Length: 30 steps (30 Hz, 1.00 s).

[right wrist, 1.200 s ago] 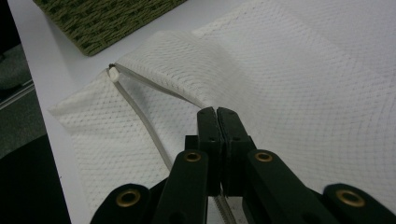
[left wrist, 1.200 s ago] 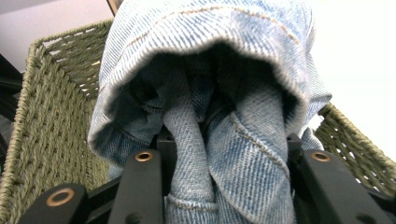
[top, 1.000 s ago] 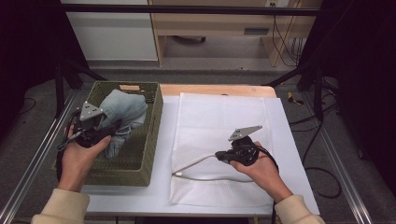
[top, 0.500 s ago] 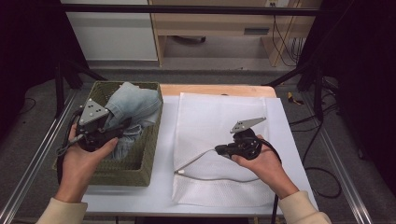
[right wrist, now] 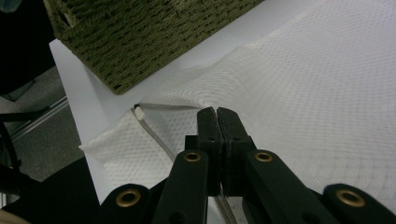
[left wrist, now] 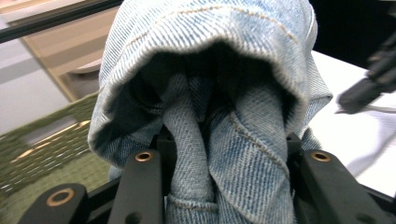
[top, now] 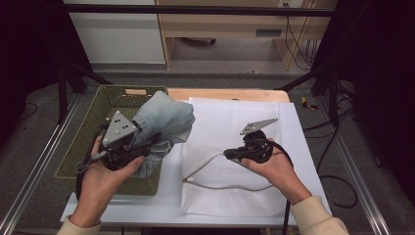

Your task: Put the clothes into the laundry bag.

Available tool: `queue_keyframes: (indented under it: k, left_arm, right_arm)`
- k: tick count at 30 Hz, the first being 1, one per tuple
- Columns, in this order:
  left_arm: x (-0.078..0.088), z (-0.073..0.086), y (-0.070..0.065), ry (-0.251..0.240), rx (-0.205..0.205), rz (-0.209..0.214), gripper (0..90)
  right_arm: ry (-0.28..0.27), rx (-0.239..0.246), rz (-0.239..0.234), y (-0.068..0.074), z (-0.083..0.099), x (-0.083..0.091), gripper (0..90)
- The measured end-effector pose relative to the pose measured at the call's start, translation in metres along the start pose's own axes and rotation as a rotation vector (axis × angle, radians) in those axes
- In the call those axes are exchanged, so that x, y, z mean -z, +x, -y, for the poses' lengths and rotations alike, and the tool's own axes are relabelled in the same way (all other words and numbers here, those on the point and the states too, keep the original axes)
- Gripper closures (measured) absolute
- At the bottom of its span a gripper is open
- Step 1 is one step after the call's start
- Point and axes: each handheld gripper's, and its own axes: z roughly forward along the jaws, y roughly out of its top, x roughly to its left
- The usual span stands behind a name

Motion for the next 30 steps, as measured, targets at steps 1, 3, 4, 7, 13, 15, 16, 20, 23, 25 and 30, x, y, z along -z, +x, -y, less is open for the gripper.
queue_keyframes:
  k: [1,3,4,7,13,15,16,20,23,25,30]
  left_arm:
    - [-0.001,0.000,-0.005,-0.003,-0.002,0.010,57.6]
    - [-0.003,0.001,-0.013,-0.002,-0.017,0.023,57.6]
    - [-0.005,0.001,-0.016,0.001,-0.023,0.030,57.6]
    - [-0.010,0.002,-0.024,0.006,-0.031,0.047,57.6]
    - [-0.018,0.004,-0.032,0.020,-0.044,0.061,57.6]
    - [-0.018,0.004,-0.034,0.023,-0.048,0.063,57.6]
    - [-0.019,0.005,-0.036,0.019,-0.044,0.066,57.6]
    - [-0.020,0.006,-0.042,0.018,-0.055,0.070,57.6]
    - [-0.020,0.008,-0.046,0.015,-0.061,0.065,57.6]
    - [-0.021,0.010,-0.051,0.005,-0.069,0.068,57.6]
    - [-0.021,0.010,-0.061,-0.005,-0.084,0.091,57.6]
  right_arm:
    - [-0.002,-0.001,-0.004,-0.001,0.000,0.000,89.3]
    - [0.003,-0.010,-0.004,-0.002,0.002,-0.001,89.3]
    - [0.004,-0.009,-0.003,-0.003,0.002,-0.001,89.3]
    - [0.000,-0.010,-0.001,-0.003,0.003,0.001,89.3]
    - [0.000,-0.011,-0.002,-0.004,0.003,0.002,89.3]
    - [-0.001,-0.011,-0.004,-0.005,0.003,0.002,89.3]
    - [-0.002,-0.012,-0.004,-0.005,0.003,0.002,89.3]
    - [-0.002,-0.012,-0.001,-0.005,0.002,0.002,89.3]
    - [0.003,-0.005,0.000,-0.005,0.002,0.003,89.3]
    - [0.003,-0.005,0.001,-0.005,0.002,0.003,89.3]
    - [-0.004,-0.004,0.010,-0.007,0.001,0.005,89.3]
